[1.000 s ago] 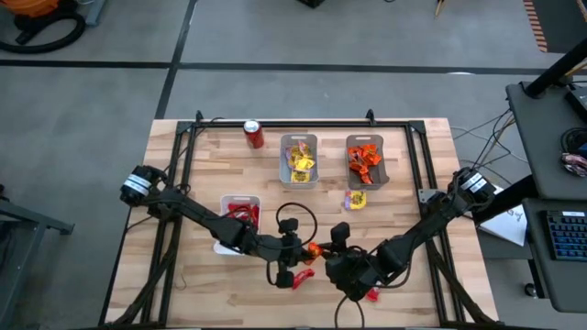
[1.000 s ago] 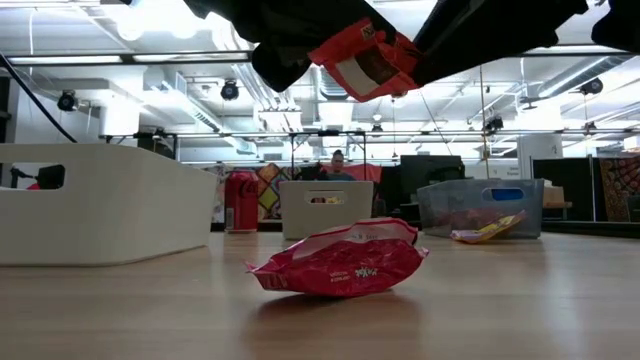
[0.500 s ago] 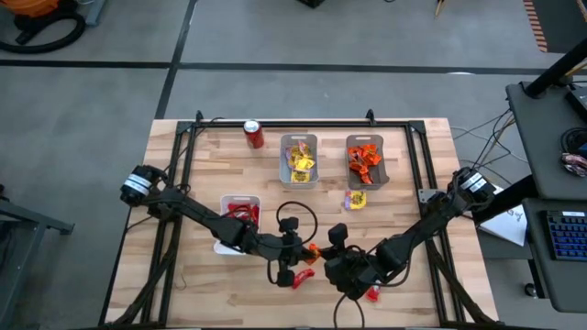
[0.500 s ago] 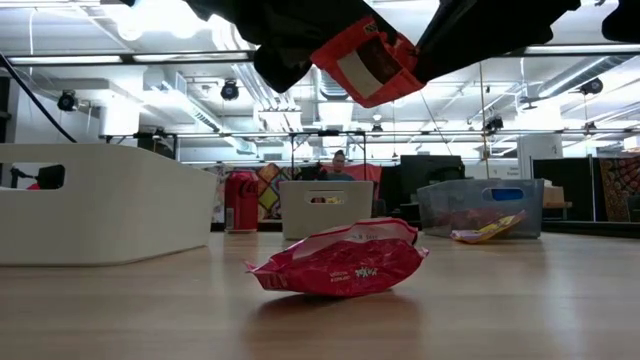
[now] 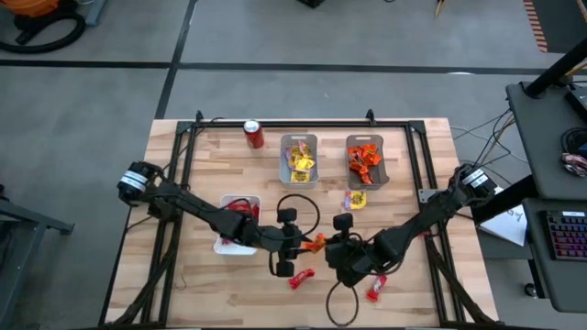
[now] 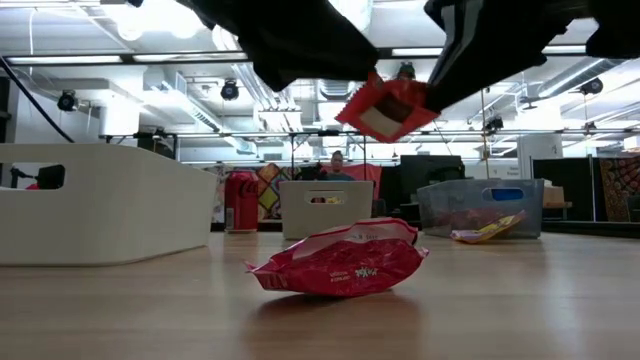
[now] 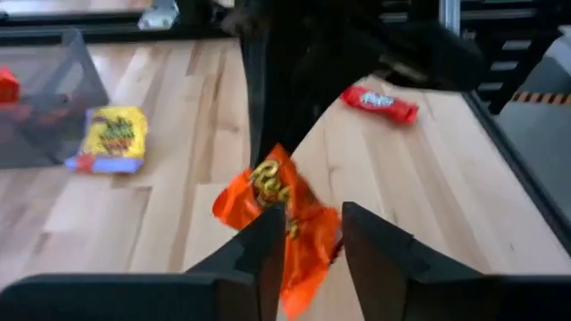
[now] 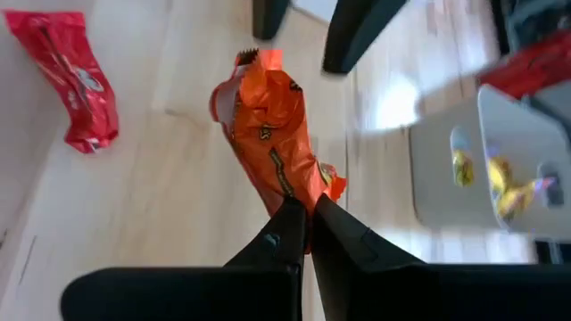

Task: Sort candy
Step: Put the orange candy into the black bin

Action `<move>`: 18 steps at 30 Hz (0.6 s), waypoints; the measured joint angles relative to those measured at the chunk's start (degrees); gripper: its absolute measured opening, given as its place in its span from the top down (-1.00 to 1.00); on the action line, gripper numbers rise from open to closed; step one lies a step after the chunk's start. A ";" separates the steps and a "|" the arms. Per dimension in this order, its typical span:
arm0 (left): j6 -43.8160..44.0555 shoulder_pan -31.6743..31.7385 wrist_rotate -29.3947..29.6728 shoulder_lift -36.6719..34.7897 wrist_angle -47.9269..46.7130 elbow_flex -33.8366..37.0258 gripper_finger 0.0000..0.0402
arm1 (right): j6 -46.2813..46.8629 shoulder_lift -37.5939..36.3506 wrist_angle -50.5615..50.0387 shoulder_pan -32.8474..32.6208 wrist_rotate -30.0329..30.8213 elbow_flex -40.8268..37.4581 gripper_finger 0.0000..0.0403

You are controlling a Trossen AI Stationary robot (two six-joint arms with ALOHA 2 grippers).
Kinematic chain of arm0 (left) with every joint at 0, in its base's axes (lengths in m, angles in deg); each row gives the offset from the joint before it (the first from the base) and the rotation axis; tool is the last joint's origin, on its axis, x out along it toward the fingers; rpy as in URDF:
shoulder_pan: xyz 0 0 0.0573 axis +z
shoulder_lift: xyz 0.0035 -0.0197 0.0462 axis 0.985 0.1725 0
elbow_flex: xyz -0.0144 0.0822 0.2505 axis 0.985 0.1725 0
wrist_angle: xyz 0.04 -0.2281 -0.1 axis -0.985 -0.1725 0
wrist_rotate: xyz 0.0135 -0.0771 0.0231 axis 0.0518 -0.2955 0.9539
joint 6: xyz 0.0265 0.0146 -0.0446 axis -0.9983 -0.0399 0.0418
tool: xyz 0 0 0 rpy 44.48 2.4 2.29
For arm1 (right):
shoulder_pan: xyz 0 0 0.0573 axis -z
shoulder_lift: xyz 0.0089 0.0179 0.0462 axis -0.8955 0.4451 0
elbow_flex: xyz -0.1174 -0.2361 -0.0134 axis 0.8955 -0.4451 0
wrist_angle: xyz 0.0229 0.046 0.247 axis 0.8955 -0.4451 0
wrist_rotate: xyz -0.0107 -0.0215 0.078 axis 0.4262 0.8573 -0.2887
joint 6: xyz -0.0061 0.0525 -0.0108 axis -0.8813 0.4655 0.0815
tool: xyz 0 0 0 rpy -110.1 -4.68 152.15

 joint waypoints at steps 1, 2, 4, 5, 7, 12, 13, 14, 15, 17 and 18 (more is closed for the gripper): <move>-0.25 0.27 0.04 -0.54 -0.22 -0.02 0.49 | 0.82 -0.21 -0.78 0.46 -0.71 0.00 0.96; -0.52 0.46 0.06 -1.12 -1.36 -0.02 0.46 | 1.31 -0.40 -1.17 0.85 -1.24 0.00 0.96; -1.40 0.96 0.25 -2.21 -3.28 -0.02 0.42 | 2.17 -0.75 -2.50 1.59 -1.97 0.00 0.96; -1.83 1.14 0.38 -3.01 -4.68 -0.02 0.41 | 2.41 -1.00 -3.50 1.93 -1.98 0.00 0.96; -2.78 1.40 0.53 -4.83 -7.41 -0.02 0.39 | 2.89 -1.73 -5.90 2.79 -1.98 0.00 0.96; -4.10 1.49 0.69 -9.63 -12.31 0.00 0.39 | 5.68 -6.19 -14.66 6.69 -1.88 0.02 0.96; -4.51 1.47 0.67 -10.60 -12.69 0.12 0.40 | 6.27 -7.48 -16.75 7.79 -1.88 0.01 0.96; -5.05 1.40 0.66 -11.66 -12.81 0.51 0.40 | 6.99 -8.73 -18.23 8.93 -1.89 0.00 0.96; -5.37 1.36 0.67 -12.53 -13.10 0.85 0.41 | 7.63 -10.25 -19.79 10.22 -1.85 0.00 0.96; -5.69 1.34 0.65 -14.10 -12.79 1.33 0.42 | 8.92 -13.33 -22.62 13.10 -1.49 0.00 0.96; -5.76 1.36 0.66 -14.75 -12.98 1.58 0.43 | 9.55 -14.92 -23.15 14.80 -0.94 0.00 0.96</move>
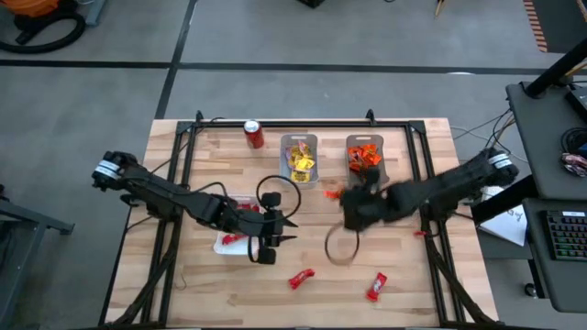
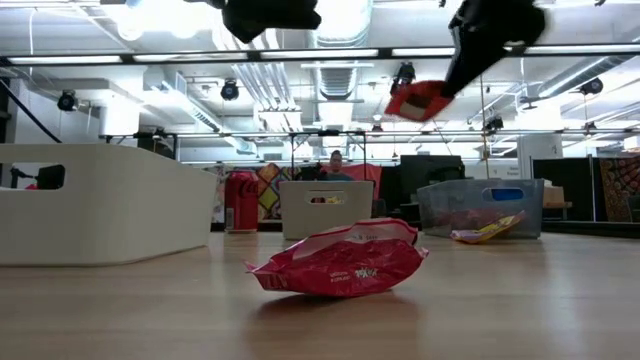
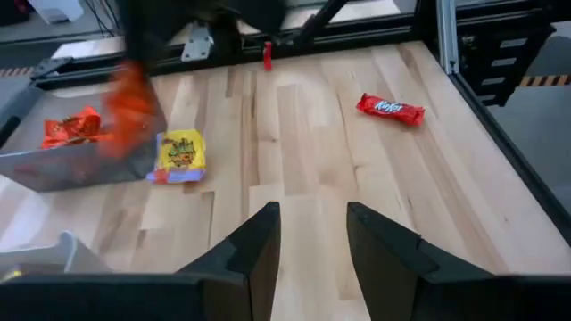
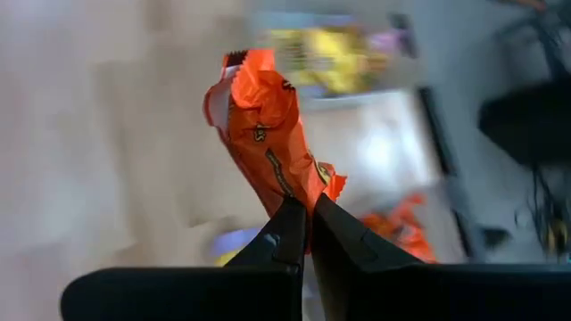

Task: Sort candy
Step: Put the orange candy into the black bin, then put the red candy into the white bin

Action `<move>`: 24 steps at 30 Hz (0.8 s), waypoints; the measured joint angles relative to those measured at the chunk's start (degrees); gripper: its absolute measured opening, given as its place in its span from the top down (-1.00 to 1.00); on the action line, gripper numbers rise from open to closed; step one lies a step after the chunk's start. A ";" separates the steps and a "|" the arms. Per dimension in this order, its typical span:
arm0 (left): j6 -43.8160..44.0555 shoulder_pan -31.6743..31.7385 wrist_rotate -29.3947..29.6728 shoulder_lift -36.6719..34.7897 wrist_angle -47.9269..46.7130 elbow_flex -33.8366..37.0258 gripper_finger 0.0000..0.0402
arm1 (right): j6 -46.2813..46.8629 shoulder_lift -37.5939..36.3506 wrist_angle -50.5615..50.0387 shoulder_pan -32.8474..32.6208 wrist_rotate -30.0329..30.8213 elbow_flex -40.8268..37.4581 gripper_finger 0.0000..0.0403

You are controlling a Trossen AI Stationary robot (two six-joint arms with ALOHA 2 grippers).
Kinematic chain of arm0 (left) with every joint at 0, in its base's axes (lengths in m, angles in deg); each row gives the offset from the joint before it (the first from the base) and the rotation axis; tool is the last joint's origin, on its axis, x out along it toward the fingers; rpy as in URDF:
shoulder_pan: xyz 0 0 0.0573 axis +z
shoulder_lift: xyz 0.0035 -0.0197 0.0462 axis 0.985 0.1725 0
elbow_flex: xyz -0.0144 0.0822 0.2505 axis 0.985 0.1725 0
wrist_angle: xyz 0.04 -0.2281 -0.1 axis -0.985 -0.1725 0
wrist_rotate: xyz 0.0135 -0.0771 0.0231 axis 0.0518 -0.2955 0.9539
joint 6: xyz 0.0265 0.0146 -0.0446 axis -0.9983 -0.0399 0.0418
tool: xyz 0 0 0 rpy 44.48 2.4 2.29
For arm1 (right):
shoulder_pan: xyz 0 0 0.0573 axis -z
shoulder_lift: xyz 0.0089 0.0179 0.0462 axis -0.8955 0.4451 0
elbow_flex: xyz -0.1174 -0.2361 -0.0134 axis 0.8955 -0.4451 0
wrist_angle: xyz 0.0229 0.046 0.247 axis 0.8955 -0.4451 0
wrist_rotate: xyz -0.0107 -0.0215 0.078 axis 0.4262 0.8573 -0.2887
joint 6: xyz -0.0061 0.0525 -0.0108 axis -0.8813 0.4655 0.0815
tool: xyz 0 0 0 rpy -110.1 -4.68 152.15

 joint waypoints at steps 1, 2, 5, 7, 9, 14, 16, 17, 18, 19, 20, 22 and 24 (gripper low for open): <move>-0.11 0.00 -0.01 -0.54 -0.07 0.19 0.43 | 0.48 -1.58 -0.56 1.86 0.51 0.00 0.96; -0.26 0.00 0.02 -0.97 -0.06 0.31 0.43 | 0.68 -2.99 -1.00 3.91 0.53 -0.15 0.96; -0.53 0.00 1.07 -2.01 -0.02 0.71 0.43 | 0.90 -6.70 -1.95 11.29 -1.11 -0.46 0.96; -0.53 0.00 1.17 -2.38 0.28 0.92 0.43 | 1.38 -8.55 -2.66 17.02 -4.04 -1.15 0.96; -0.53 -0.02 1.19 -2.48 -0.06 1.06 0.43 | 2.63 -9.90 -2.83 23.20 -6.92 -2.39 0.96; -0.03 0.00 1.25 -1.86 0.27 1.12 0.44 | 3.34 -10.28 -2.07 37.80 -11.49 -7.67 0.96; 0.14 0.00 1.25 -1.34 0.15 1.17 0.44 | 3.04 -10.04 1.20 42.46 -11.45 -10.48 0.96; 0.21 0.00 1.26 -1.17 0.14 1.17 0.44 | 3.11 -10.02 2.96 44.55 -11.67 -11.86 0.96; 0.39 0.00 1.27 -1.13 0.15 1.20 0.44 | 3.06 -10.02 4.01 46.30 -12.62 -12.98 0.95; 0.44 0.00 1.27 -1.13 0.13 1.22 0.44 | 2.78 -10.02 4.97 47.54 -13.74 -13.88 0.94; 0.56 0.00 1.28 -1.13 0.20 1.24 0.44 | 2.47 -10.02 5.59 48.38 -14.61 -14.53 0.93; 0.91 0.00 1.35 -1.13 0.25 1.33 0.44 | 2.39 -10.02 5.72 49.06 -14.83 -15.54 0.88; 0.98 -0.02 2.37 -1.13 0.15 1.39 0.44 | 2.42 -10.03 5.96 49.05 -14.66 -16.28 0.81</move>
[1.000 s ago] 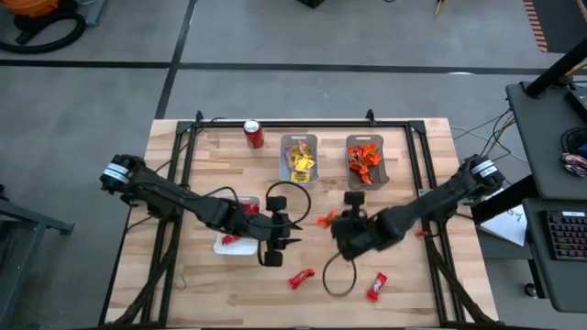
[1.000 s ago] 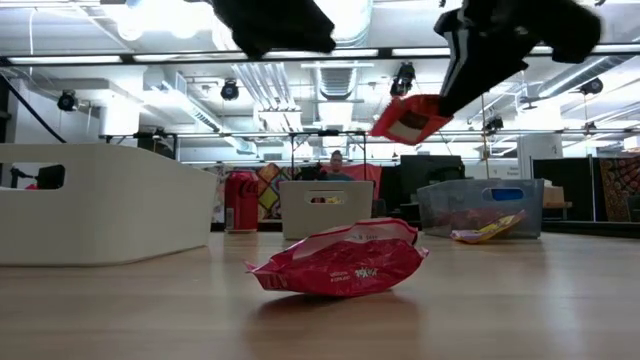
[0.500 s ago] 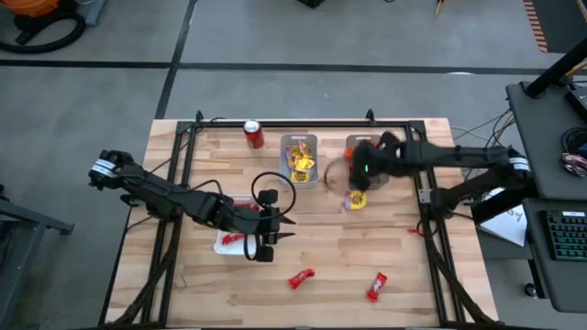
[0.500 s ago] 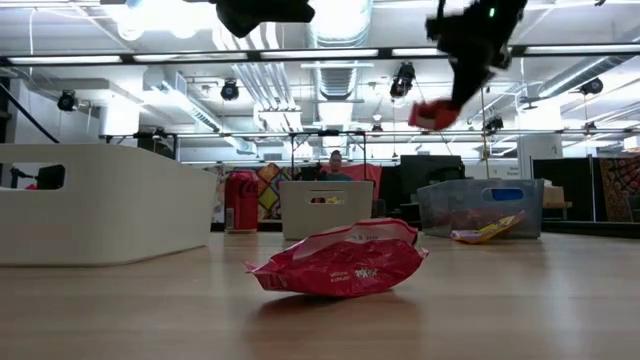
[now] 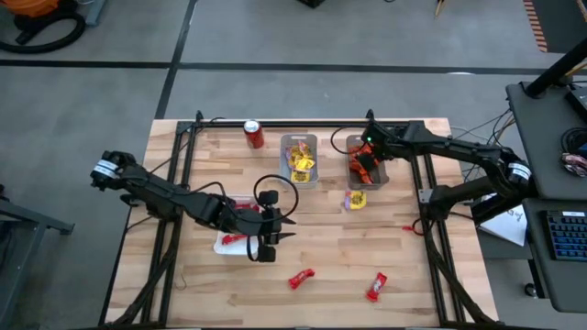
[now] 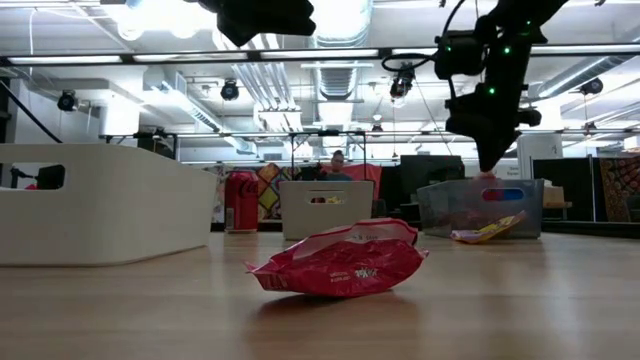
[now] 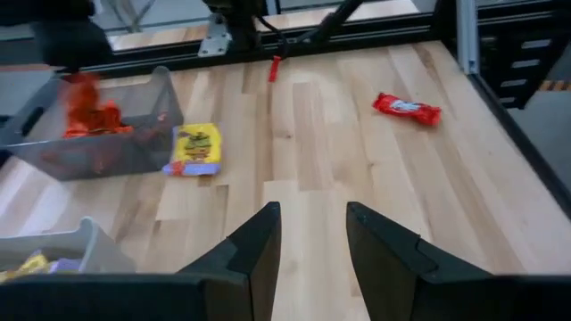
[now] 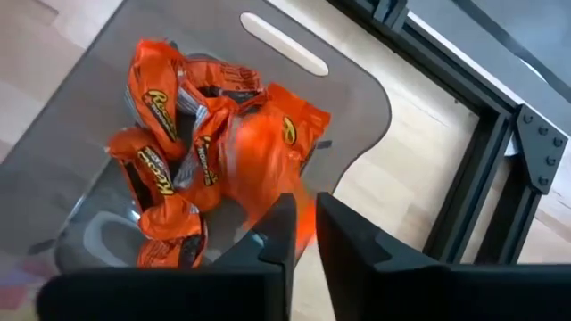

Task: Sort candy
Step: Put the red candy into the white bin

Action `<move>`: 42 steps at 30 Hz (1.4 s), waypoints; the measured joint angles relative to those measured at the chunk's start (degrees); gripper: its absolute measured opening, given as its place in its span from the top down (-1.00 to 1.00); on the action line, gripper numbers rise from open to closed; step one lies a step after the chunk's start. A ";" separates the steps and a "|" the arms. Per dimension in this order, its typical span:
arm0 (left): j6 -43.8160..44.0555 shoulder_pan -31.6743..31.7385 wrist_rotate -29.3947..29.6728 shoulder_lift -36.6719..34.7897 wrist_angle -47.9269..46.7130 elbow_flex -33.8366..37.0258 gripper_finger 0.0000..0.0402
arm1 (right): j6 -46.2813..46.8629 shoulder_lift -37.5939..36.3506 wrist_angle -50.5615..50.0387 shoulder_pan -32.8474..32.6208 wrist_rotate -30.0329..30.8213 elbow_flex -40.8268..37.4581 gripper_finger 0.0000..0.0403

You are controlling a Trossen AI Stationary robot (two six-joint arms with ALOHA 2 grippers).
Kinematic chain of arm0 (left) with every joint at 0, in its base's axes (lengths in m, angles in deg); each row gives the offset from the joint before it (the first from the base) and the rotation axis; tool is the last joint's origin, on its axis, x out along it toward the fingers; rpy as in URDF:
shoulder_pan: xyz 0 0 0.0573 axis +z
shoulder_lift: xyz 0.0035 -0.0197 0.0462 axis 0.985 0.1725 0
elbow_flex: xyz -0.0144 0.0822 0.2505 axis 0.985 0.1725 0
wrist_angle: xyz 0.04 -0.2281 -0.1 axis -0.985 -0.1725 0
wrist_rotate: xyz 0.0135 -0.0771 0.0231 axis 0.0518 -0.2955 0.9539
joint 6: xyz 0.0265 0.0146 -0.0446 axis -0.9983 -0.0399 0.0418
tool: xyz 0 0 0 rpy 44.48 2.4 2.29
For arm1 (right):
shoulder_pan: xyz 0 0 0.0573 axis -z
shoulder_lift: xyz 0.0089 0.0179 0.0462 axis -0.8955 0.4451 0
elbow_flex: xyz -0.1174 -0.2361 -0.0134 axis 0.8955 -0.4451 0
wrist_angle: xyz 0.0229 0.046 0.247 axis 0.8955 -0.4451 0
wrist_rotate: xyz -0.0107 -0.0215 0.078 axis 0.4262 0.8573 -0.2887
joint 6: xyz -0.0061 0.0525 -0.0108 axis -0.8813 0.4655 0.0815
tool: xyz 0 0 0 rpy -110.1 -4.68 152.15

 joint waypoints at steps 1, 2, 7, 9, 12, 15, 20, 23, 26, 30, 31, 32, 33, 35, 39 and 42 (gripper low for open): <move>0.00 0.00 0.64 0.00 0.00 0.06 0.44 | 0.03 0.00 0.03 0.00 0.00 -0.15 0.78; 0.10 0.02 1.32 0.11 0.09 0.14 0.44 | 0.03 0.00 0.04 0.00 0.00 -0.20 0.74; 1.73 0.02 1.72 0.99 -0.32 0.88 0.44 | 0.54 -0.09 0.09 -0.15 -0.07 0.23 0.53; 3.14 0.02 1.72 1.01 -1.10 0.92 0.44 | 0.92 -0.23 0.09 -0.51 -0.45 0.75 0.46; 6.12 -0.20 1.72 1.01 -3.18 0.92 0.44 | 1.13 -0.55 0.00 -1.84 -3.33 2.02 0.40; 7.90 -0.63 1.47 1.01 -4.97 0.92 0.44 | 1.54 -1.04 0.14 -4.67 -8.73 3.50 0.40; 11.60 -1.59 0.98 1.07 -7.25 0.92 0.44 | 2.68 -1.39 0.17 -13.53 -13.94 5.17 0.43; 12.51 -2.16 -0.69 1.07 -7.26 0.92 0.44 | 4.42 -1.39 0.24 -19.93 -13.87 6.04 0.45; 12.63 -2.82 -0.75 1.07 -6.35 0.94 0.44 | 6.07 -1.39 0.28 -26.60 -13.77 6.68 0.46; 13.12 -3.96 -0.80 1.07 -1.53 1.72 0.44 | 7.06 -1.39 2.90 -35.47 -13.76 6.70 0.43; 13.12 -4.31 -0.81 1.07 -0.85 1.84 0.44 | 7.05 -1.39 3.93 -37.57 -13.60 6.57 0.43; 13.12 -4.67 -0.79 1.07 -0.81 1.84 0.44 | 7.02 -1.33 5.22 -39.60 -13.16 6.39 0.42; 13.10 -5.07 -0.77 1.07 -0.81 1.86 0.44 | 7.00 -1.27 7.23 -41.55 -12.59 6.15 0.41; 13.12 -5.74 -0.77 1.07 -0.85 1.88 0.43 | 6.77 -1.15 11.17 -45.29 -11.58 5.57 0.38; 13.17 -6.56 -0.76 1.07 -0.91 1.88 0.43 | 4.70 -0.02 17.35 -50.98 -11.08 5.00 0.35; 14.04 -6.87 -0.71 1.07 -1.37 1.88 0.43 | 3.13 1.78 20.86 -54.02 -10.03 4.98 0.35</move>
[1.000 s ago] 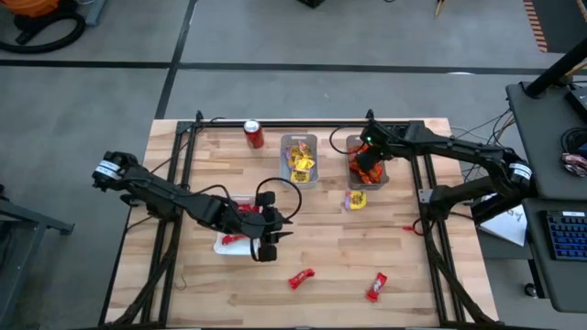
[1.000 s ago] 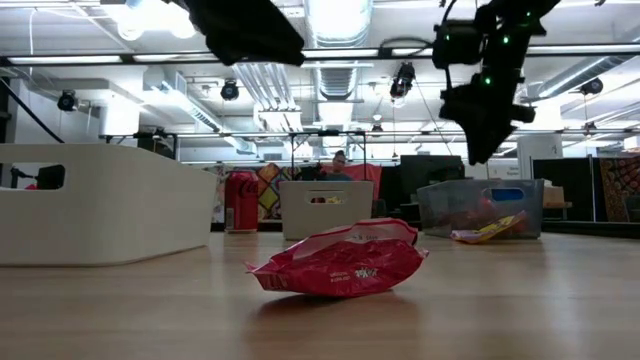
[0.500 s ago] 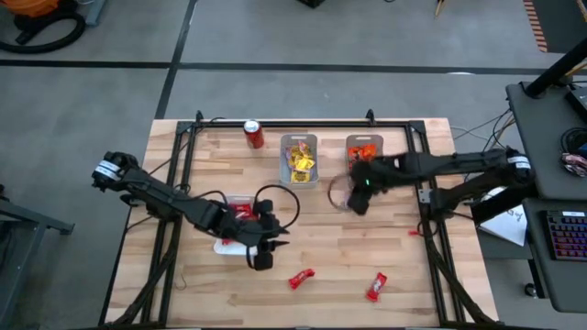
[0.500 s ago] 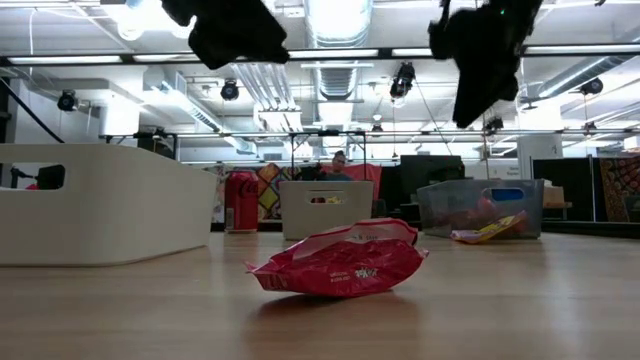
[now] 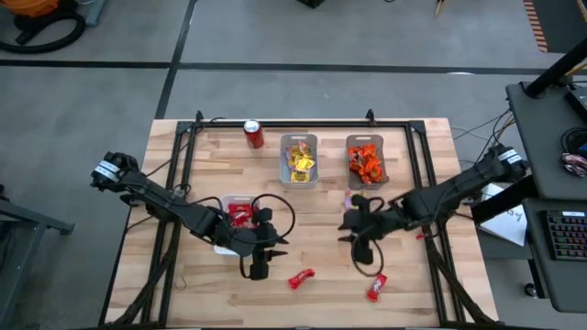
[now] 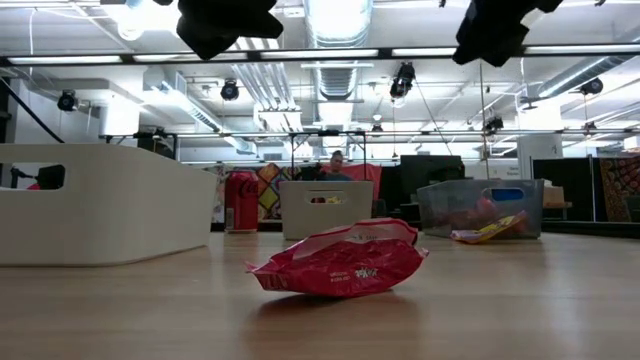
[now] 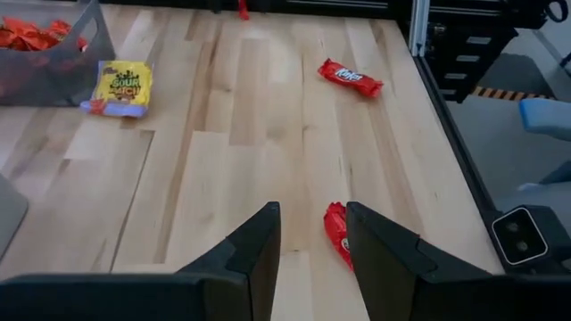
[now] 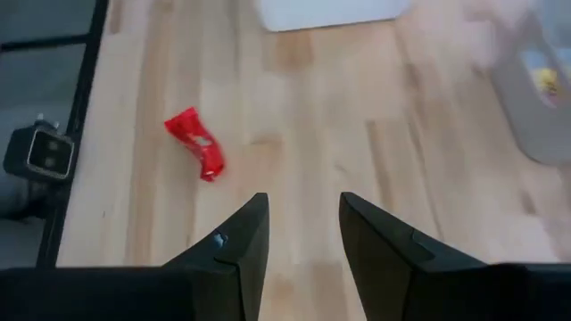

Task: Sort candy
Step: Put the red candy into the white bin

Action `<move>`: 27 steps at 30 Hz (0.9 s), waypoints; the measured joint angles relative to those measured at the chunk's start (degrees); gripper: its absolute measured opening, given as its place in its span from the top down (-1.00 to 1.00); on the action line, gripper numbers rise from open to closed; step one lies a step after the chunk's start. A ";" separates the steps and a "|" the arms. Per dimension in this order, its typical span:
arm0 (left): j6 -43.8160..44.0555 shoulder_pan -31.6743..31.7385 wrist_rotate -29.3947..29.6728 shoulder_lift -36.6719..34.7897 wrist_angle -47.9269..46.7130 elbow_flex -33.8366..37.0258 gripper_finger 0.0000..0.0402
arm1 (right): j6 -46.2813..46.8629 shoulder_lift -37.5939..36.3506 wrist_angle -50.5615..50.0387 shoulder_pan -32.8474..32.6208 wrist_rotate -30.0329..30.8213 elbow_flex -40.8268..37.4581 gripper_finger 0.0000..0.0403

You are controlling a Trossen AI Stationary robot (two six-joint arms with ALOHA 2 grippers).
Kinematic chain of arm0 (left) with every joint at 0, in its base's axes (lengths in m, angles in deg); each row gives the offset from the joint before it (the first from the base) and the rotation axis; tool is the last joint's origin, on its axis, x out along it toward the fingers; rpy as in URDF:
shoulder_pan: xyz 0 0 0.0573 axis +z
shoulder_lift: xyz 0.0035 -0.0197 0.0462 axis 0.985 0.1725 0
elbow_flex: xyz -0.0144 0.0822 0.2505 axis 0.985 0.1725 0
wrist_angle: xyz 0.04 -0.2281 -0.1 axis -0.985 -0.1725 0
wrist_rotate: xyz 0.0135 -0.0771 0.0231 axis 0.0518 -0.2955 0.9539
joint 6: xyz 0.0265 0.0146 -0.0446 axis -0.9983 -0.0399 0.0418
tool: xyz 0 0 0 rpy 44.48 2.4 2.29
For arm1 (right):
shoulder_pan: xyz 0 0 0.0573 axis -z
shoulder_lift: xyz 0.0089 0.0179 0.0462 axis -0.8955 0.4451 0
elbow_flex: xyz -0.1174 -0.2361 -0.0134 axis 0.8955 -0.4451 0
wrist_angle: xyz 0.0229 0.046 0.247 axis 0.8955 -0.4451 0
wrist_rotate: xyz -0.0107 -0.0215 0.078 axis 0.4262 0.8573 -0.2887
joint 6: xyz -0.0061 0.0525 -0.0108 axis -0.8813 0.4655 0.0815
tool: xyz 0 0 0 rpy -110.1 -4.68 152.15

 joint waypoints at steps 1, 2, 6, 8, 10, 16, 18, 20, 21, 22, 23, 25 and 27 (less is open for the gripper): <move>0.02 -0.08 0.01 0.00 -0.03 0.00 0.43 | -0.64 0.98 1.09 -0.71 0.01 0.00 0.35; 0.04 -0.15 0.01 0.00 -0.01 0.00 0.43 | -1.16 2.15 2.24 -1.28 0.03 0.00 0.35; 0.03 -0.19 0.01 0.00 -0.18 0.00 0.43 | -3.62 7.88 7.87 -2.66 -0.12 0.00 0.35; 0.02 -0.21 0.01 0.00 -0.23 0.00 0.43 | -5.63 10.90 10.40 -3.14 -0.23 0.08 0.35; 0.02 -0.19 0.01 0.00 -0.74 0.00 0.43 | -7.24 14.24 12.68 -3.55 -0.36 0.36 0.35; -0.14 -0.19 0.03 0.00 -1.98 0.00 0.43 | -9.54 23.16 18.76 -4.57 -0.71 3.25 0.35; -0.39 -0.19 0.05 0.00 -1.98 0.00 0.43 | -9.19 25.91 18.56 -4.68 -0.72 4.75 0.35; -0.49 -0.19 0.04 0.00 -1.97 0.00 0.43 | -9.14 28.47 18.70 -4.66 -0.90 6.53 0.35; -0.49 -0.19 0.05 0.00 -2.00 0.00 0.43 | -9.11 29.68 18.66 -4.66 -1.48 7.34 0.35; -0.49 -0.19 0.05 0.00 -2.00 0.00 0.43 | -9.07 30.92 18.63 -4.66 -2.06 8.24 0.35; -0.49 -0.19 0.05 0.00 -2.00 0.00 0.43 | -9.06 32.06 18.83 -4.66 -2.24 9.07 0.35; -0.72 -0.19 0.05 0.00 -2.09 0.03 0.43 | -9.02 34.44 18.56 -4.66 -2.40 10.49 0.35; -1.36 -0.19 0.05 0.00 -2.09 0.07 0.43 | -8.94 36.36 18.70 -4.66 -3.98 11.62 0.35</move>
